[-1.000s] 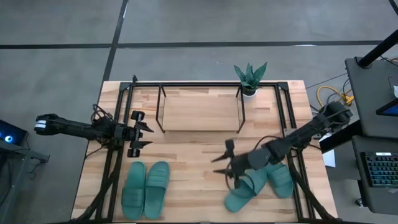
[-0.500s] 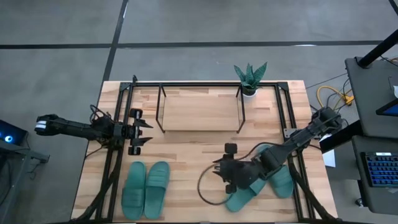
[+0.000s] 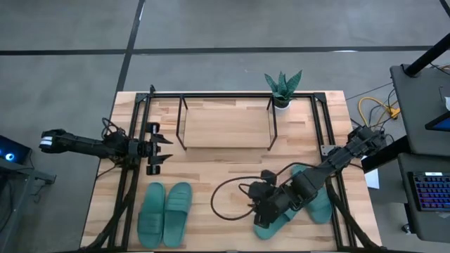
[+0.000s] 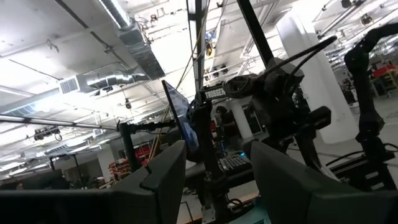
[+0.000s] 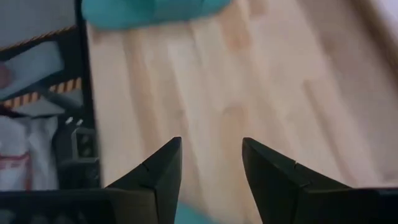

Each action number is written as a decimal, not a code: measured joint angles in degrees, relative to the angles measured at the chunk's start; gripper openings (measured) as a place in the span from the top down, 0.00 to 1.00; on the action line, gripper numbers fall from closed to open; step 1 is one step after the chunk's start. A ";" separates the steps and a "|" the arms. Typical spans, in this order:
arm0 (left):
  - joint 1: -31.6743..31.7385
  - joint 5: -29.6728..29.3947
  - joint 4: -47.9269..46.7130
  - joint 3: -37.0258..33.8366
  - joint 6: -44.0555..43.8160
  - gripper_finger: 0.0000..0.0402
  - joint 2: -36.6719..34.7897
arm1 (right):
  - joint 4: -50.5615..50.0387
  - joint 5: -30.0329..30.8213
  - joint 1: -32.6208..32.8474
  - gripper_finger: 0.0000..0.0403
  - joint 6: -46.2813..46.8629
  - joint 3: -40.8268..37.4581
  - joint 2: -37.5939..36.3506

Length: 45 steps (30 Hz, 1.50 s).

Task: Pick and place slides into the shelf
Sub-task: Put the green slipper on the shelf

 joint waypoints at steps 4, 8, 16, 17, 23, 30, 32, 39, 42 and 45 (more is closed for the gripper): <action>0.02 -0.08 0.02 0.00 1.95 0.58 0.04 | -5.11 -1.15 1.79 0.61 7.60 -0.04 0.03; 0.02 -0.34 0.01 0.00 2.58 0.58 0.15 | -11.21 -1.18 4.48 0.60 16.75 -0.17 0.02; 0.02 -0.42 0.04 0.00 2.64 0.58 0.15 | -13.40 -3.95 9.82 0.61 23.52 -3.37 0.04; 0.02 -0.42 0.04 0.00 2.62 0.58 0.13 | -13.74 -4.86 10.28 0.61 23.31 -4.08 0.65; 0.02 -1.12 0.03 0.00 2.66 0.58 0.15 | -13.85 -10.78 11.22 0.62 25.10 -5.65 7.42; 0.04 -4.36 0.02 0.00 2.71 0.58 0.26 | -18.08 -13.95 10.11 0.64 25.89 -1.31 14.84; 0.04 -4.53 0.02 0.00 2.68 0.58 0.26 | -22.05 -13.96 9.91 0.65 26.68 0.62 16.49; 0.04 -4.61 0.02 0.00 2.67 0.58 0.26 | -25.94 -13.07 9.73 0.68 27.13 5.02 18.04; 0.02 -4.81 0.02 0.00 2.66 0.58 0.26 | -26.47 -11.29 9.73 0.68 26.83 6.34 17.88; 0.02 -4.83 0.02 0.00 2.65 0.58 0.26 | -28.78 -9.26 9.75 0.69 26.19 7.74 17.88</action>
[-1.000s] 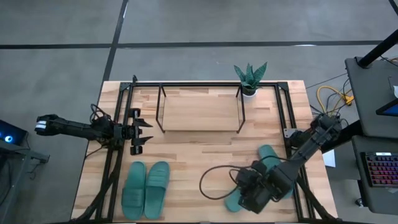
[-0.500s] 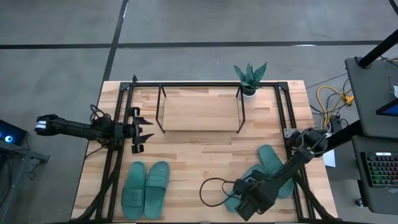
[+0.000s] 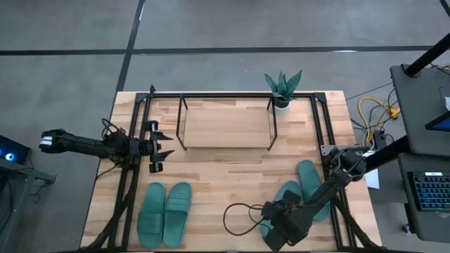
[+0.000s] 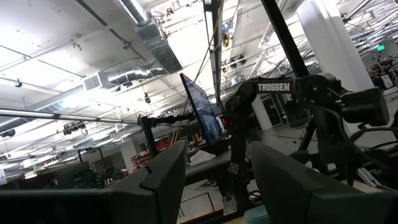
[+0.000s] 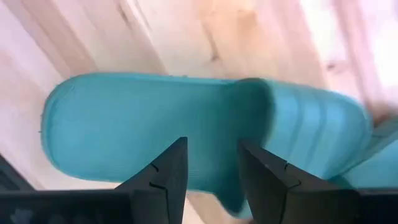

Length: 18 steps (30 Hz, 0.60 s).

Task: Pick and place slides into the shelf
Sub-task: Put the green slipper on the shelf

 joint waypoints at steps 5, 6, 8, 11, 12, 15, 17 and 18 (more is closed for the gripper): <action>0.01 -0.02 0.00 0.00 -0.01 0.58 0.00 | -3.88 2.85 0.00 0.69 -2.79 0.22 0.00; 0.01 -0.04 0.00 0.00 -0.01 0.58 0.00 | -4.12 2.90 0.00 0.69 -2.99 0.02 0.00; 0.01 -0.04 0.00 0.00 -0.02 0.58 0.00 | -4.38 2.88 0.00 0.69 -3.04 -0.62 0.00; 0.00 -0.04 0.00 0.00 -0.03 0.58 0.00 | -4.21 2.86 0.00 0.69 -3.07 -1.57 0.00; 0.00 -0.04 0.00 0.00 -0.03 0.58 0.00 | -4.23 2.85 0.00 0.69 -3.11 -1.91 0.00; 0.00 -0.04 0.00 0.00 -0.03 0.58 0.00 | -4.23 2.83 0.00 0.69 -3.11 -2.60 0.00; 0.00 -0.04 -0.02 0.00 -0.03 0.58 0.00 | -4.14 2.81 0.00 0.70 -3.02 -2.79 0.00; 0.00 -0.04 0.00 0.00 -0.03 0.58 0.00 | -4.11 2.82 0.00 0.70 -3.02 -2.88 0.00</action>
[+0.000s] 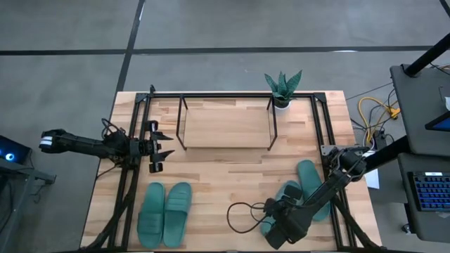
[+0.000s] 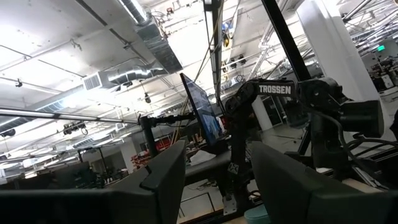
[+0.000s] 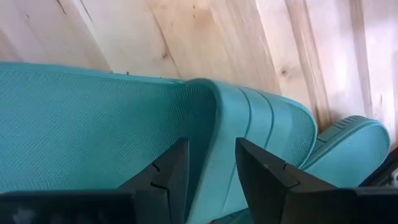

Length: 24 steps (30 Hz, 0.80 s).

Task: Pick and place slides into the shelf
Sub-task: Put the green slipper on the shelf

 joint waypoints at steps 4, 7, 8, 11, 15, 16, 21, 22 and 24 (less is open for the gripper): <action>0.00 0.00 0.00 0.00 -0.02 0.58 0.00 | -0.08 -0.01 0.00 0.69 -0.04 -0.21 0.00; 0.00 0.00 -0.01 0.00 -0.01 0.58 0.00 | -0.18 -0.01 0.06 0.69 -0.17 -0.51 0.00; 0.00 0.00 0.00 0.00 -0.02 0.58 0.00 | -0.25 -0.01 0.13 0.69 -0.21 -0.74 0.00; 0.02 0.00 0.00 0.00 -0.02 0.58 0.00 | -0.21 -0.01 0.13 0.70 -0.42 -1.87 0.00; 0.01 0.00 -0.01 0.00 -0.02 0.58 0.00 | 0.06 -0.42 0.11 0.69 -0.39 -4.00 -0.02; 0.00 0.01 -0.01 0.00 -0.02 0.58 0.00 | 0.11 -0.45 0.11 0.69 -0.39 -4.36 0.00; 0.02 0.00 0.00 0.00 -0.02 0.58 0.00 | 0.48 -0.45 0.13 0.70 0.39 -5.40 -0.05; 0.00 0.00 0.00 0.00 -0.02 0.58 0.00 | 0.59 -0.42 0.13 0.70 0.46 -5.67 -0.07; 0.00 0.00 -0.02 0.00 -0.02 0.58 0.00 | 0.66 -0.43 0.11 0.70 1.19 -6.46 -0.09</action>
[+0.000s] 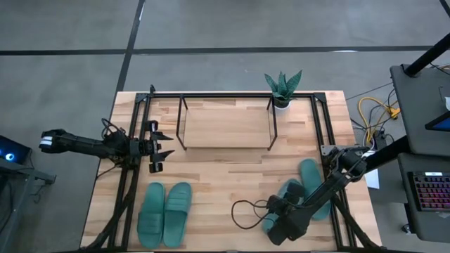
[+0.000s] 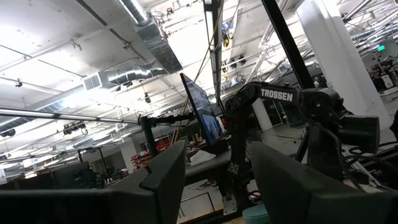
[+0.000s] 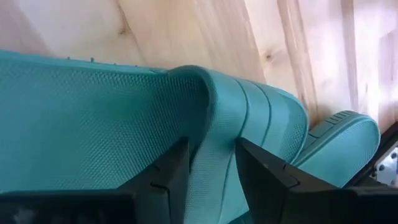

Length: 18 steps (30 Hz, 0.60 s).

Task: Pick and place slides into the shelf
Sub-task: Put the green slipper on the shelf

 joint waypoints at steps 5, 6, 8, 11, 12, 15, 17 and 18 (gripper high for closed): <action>0.00 0.00 0.02 0.00 0.00 0.58 0.00 | 1.73 -0.06 0.02 0.70 1.65 -1.74 -0.01; 0.00 0.00 0.02 0.00 0.00 0.58 0.00 | 1.88 -0.04 0.00 0.70 1.46 -1.92 -0.02; 0.00 0.00 0.02 0.00 0.01 0.58 0.00 | 1.95 -0.04 0.02 0.70 0.62 -2.10 -0.02; 0.00 0.00 0.00 0.00 0.02 0.58 0.00 | 1.86 0.11 0.02 0.73 -0.70 -2.11 -0.02; 0.00 0.01 0.02 0.00 0.00 0.58 0.00 | 1.86 0.13 0.02 0.74 -1.06 -2.13 -0.02; 0.01 0.00 0.00 0.00 0.00 0.58 0.00 | 1.79 0.11 0.02 0.81 -2.56 -2.15 -0.02; 0.00 0.00 0.02 0.00 0.02 0.58 0.00 | 1.48 -0.15 0.07 0.88 -3.67 -2.16 -0.02; 0.02 0.00 0.02 0.00 0.00 0.58 0.00 | 1.22 -0.31 0.07 0.92 -4.29 -2.20 -0.02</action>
